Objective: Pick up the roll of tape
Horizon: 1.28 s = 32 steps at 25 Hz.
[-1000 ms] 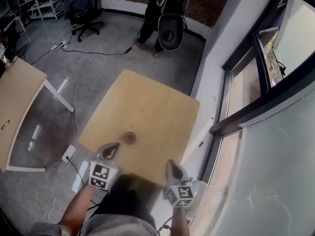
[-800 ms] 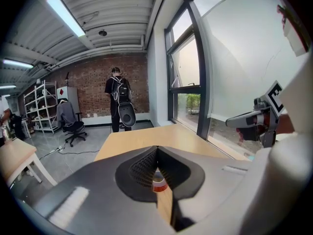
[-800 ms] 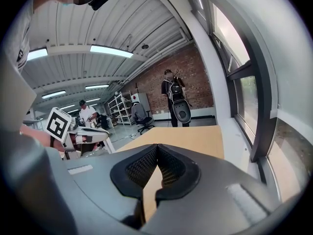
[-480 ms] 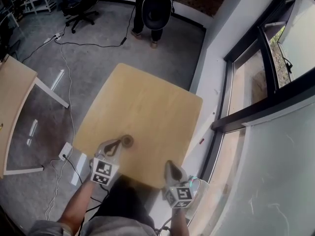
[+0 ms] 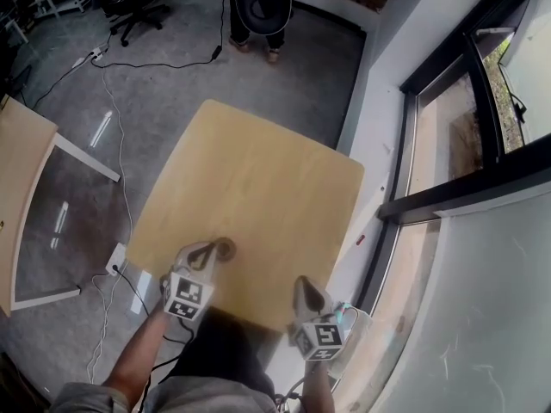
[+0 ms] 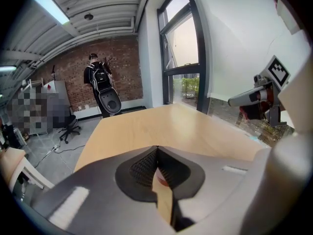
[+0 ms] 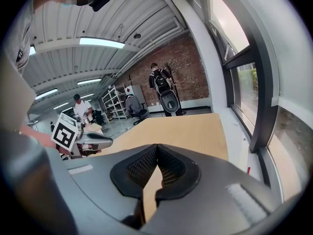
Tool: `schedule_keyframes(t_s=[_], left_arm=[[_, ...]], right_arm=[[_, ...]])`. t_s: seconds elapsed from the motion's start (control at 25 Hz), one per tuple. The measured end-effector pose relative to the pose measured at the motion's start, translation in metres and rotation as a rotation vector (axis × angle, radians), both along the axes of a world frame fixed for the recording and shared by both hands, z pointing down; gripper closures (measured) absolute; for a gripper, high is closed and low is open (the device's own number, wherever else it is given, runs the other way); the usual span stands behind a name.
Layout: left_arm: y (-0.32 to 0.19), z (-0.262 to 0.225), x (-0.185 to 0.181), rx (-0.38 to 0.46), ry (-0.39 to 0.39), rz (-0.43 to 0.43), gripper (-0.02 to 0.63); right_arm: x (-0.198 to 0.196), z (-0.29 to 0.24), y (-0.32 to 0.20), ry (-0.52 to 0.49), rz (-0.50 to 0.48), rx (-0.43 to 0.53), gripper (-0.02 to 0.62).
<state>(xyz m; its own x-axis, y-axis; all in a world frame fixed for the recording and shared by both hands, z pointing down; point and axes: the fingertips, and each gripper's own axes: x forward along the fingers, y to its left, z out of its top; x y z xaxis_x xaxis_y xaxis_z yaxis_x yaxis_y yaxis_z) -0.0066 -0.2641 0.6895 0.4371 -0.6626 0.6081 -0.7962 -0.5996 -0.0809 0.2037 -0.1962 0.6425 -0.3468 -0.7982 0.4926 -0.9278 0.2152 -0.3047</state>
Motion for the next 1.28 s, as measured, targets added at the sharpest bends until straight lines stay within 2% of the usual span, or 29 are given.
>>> schedule_keyframes(t_s=[0.16,0.44,0.76,1.28], left_arm=[[-0.005,0.011,0.002,-0.013,-0.03,0.008,0.595],[-0.009,0.032,0.004,-0.089,-0.048,0.049,0.491],[-0.01,0.053,0.012,-0.151,-0.109,0.125,0.467],[-0.014,0.065,0.017,-0.201,-0.074,0.149,0.454]], right_arm=[[0.001,0.003,-0.006,-0.005,0.002,-0.009,0.581],[-0.003,0.015,-0.014,-0.014,0.001,-0.035,0.581],[0.002,0.021,-0.026,-0.028,0.023,-0.049,0.581],[0.003,0.029,-0.033,-0.03,0.053,-0.044,0.581]])
